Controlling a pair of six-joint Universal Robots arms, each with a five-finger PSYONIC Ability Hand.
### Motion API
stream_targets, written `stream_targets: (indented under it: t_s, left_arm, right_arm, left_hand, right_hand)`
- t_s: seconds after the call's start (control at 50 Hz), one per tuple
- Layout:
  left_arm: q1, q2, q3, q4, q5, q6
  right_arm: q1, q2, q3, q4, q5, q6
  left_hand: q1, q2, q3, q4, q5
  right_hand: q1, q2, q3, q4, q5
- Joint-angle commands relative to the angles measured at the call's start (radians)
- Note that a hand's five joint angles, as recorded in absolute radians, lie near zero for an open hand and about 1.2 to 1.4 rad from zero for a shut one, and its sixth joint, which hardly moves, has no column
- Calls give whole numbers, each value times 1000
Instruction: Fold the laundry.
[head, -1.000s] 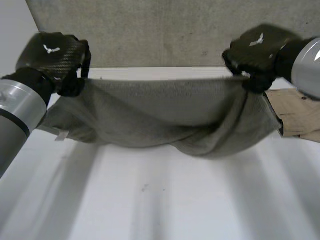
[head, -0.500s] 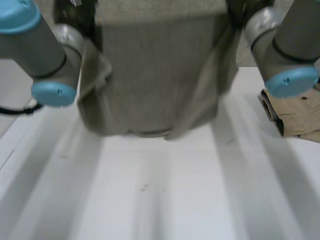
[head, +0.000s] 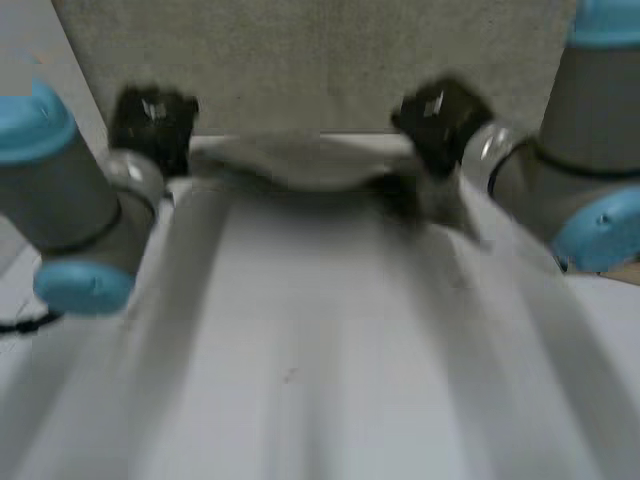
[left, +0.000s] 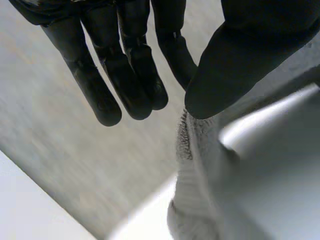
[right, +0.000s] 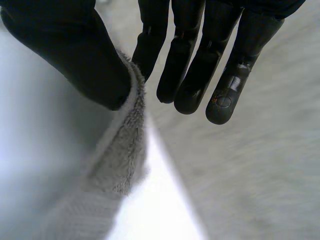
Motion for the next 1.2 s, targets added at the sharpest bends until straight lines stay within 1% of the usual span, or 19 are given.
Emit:
stream_targets:
  t_s: [0.02, 0.14, 0.2, 0.22, 0.24, 0.28, 0.3, 0.32, 0.34, 0.4, 0.42, 0.5, 0.6, 0.66, 0.7, 0.82, 0.94, 1.12, 1.2]
  left_arm:
    - [0, 6, -297, 6, 2, 2]
    - [-19, 41, -352, 15, 2, 1]
    - [-22, 65, -362, 20, 4, 1]
    - [-22, 69, -363, 21, 5, -1]
    - [-20, 75, -366, 23, 7, -2]
    - [-17, 79, -368, 24, 7, -4]
    - [-14, 82, -368, 24, 5, -4]
    - [-11, 88, -369, 27, 5, -7]
    - [-10, 90, -371, 27, 7, -7]
    - [1, 93, -377, 32, 7, -8]
    - [4, 95, -380, 33, 7, -8]
    - [15, 96, -382, 37, 7, -8]
    - [20, 99, -382, 38, 5, -12]
    - [26, 101, -380, 38, 5, -12]
    - [33, 104, -379, 40, 5, -10]
    - [62, 105, -375, 78, 1, -10]
    - [96, 105, -377, 118, -2, -7]
    - [127, 102, -371, 129, -2, -8]
    - [127, 102, -372, 129, -2, -8]
  right_arm:
    - [7, 5, 327, 29, -89, -134]
    - [12, 5, 402, -9, -96, -87]
    - [3, -1, 448, -72, -94, 14]
    - [1, -7, 480, -109, -94, 83]
    - [-2, -12, 496, -128, -94, 122]
    - [-12, -30, 528, -164, -94, 200]
    - [-35, -68, 562, -198, -96, 287]
    - [-49, -90, 583, -215, -96, 333]
    - [-78, -136, 635, -250, -99, 437]
    - [-117, -185, 708, -307, -99, 554]
    - [-146, -217, 756, -347, -99, 628]
    - [-222, -299, 885, -414, -97, 758]
    - [-325, -351, 1010, -439, -100, 803]
    - [-383, -357, 1062, -441, -111, 803]
    - [-397, -357, 1077, -442, -125, 802]
    - [-398, -343, 1091, -450, -171, 788]
    - [-388, -302, 1062, -461, -175, 770]
    - [-238, -176, 941, -462, -151, 766]
    - [-206, -115, 875, -459, -131, 766]
  left_hand:
    - [243, 197, 201, 193, 249]
    - [243, 197, 201, 193, 249]
    - [243, 197, 201, 193, 249]
    - [243, 197, 201, 193, 249]
    - [243, 197, 201, 193, 249]
    - [243, 197, 201, 193, 249]
    - [243, 197, 201, 193, 249]
    - [243, 197, 201, 193, 249]
    - [243, 197, 201, 193, 249]
    - [243, 197, 201, 193, 249]
    - [243, 197, 201, 193, 249]
    - [243, 197, 201, 193, 249]
    - [243, 197, 201, 193, 249]
    - [243, 197, 201, 193, 249]
    - [243, 197, 201, 193, 249]
    - [243, 197, 201, 193, 249]
    - [243, 197, 201, 193, 249]
    - [243, 197, 201, 193, 249]
    - [243, 197, 201, 193, 249]
  right_hand:
    - [403, 227, 212, 209, 221]
    - [403, 227, 212, 209, 221]
    - [-157, -333, -348, -352, -340]
    - [-502, -678, -693, -697, -685]
    - [-628, -804, -819, -823, -810]
    - [-717, -893, -908, -912, -899]
    - [-764, -940, -955, -958, -946]
    - [-796, -972, -987, -991, -979]
    - [-818, -994, -1009, -1013, -1001]
    - [-818, -994, -1009, -1013, -1001]
    - [-818, -994, -1009, -1013, -1001]
    - [-818, -994, -1009, -1013, -1001]
    - [-808, -984, -999, -1003, -991]
    - [-720, -896, -911, -915, -903]
    - [-676, -852, -867, -871, -859]
    - [-471, -647, -662, -666, -653]
    - [-444, -620, -635, -639, -627]
    - [-444, -620, -635, -639, -627]
    - [-444, -620, -635, -639, -627]
